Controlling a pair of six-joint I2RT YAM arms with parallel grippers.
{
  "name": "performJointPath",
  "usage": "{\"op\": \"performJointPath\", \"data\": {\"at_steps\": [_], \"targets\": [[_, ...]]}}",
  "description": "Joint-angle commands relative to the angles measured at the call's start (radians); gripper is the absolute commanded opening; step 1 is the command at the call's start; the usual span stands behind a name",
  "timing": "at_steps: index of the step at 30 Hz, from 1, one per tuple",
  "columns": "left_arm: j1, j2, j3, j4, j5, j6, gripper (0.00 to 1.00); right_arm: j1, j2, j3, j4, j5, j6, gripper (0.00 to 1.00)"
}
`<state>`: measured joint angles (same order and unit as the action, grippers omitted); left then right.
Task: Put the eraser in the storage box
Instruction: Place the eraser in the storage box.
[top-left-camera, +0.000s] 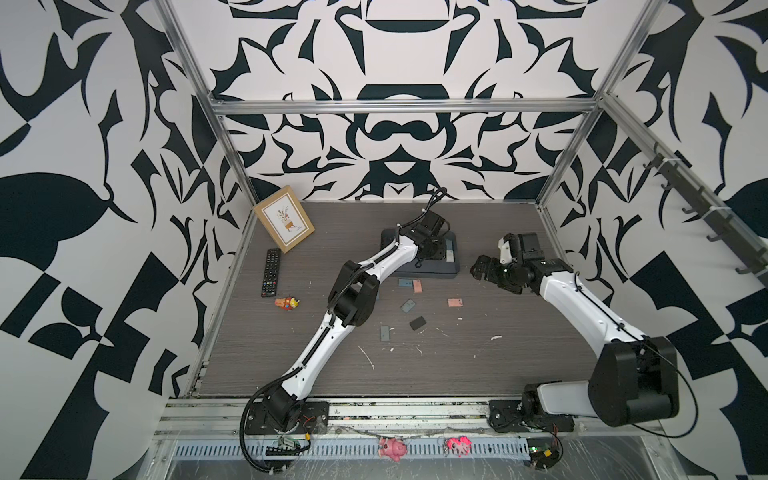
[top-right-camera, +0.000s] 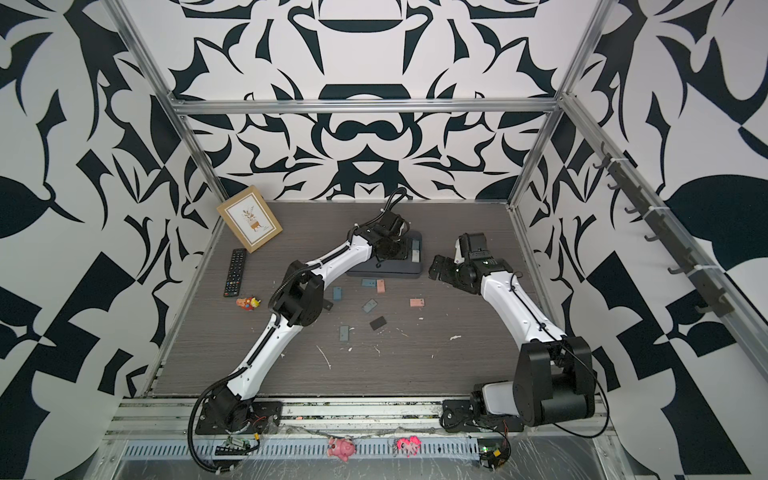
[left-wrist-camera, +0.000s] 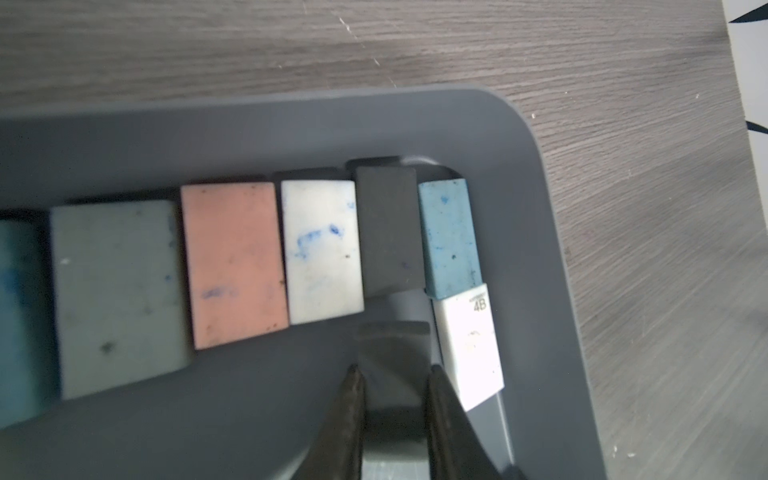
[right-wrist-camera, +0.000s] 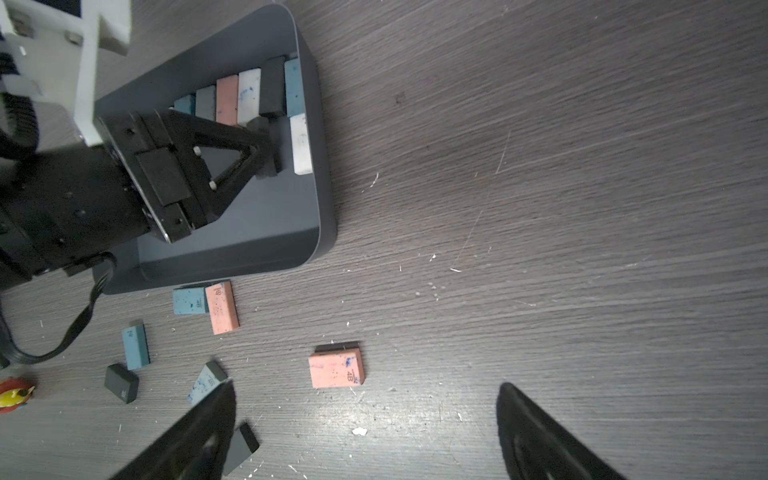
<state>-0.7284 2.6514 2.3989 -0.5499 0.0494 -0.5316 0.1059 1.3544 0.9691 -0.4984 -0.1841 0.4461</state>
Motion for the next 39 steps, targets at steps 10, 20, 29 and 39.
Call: {"op": "performJointPath", "data": {"at_steps": [10,20,29,39], "targets": [[-0.008,-0.007,-0.069,0.004,0.007,-0.007,0.29,-0.005,-0.004,-0.015,0.033,-0.012,0.005,0.99],[-0.012,-0.037,-0.115,0.008,0.007,0.001,0.30,-0.003,0.000,-0.015,0.038,-0.021,0.017,0.99],[-0.023,-0.066,-0.141,0.010,0.007,0.007,0.30,-0.004,-0.001,-0.018,0.042,-0.023,0.019,0.99],[-0.024,-0.074,-0.149,0.008,0.008,0.004,0.34,-0.004,-0.005,-0.023,0.043,-0.024,0.023,0.99]]}}
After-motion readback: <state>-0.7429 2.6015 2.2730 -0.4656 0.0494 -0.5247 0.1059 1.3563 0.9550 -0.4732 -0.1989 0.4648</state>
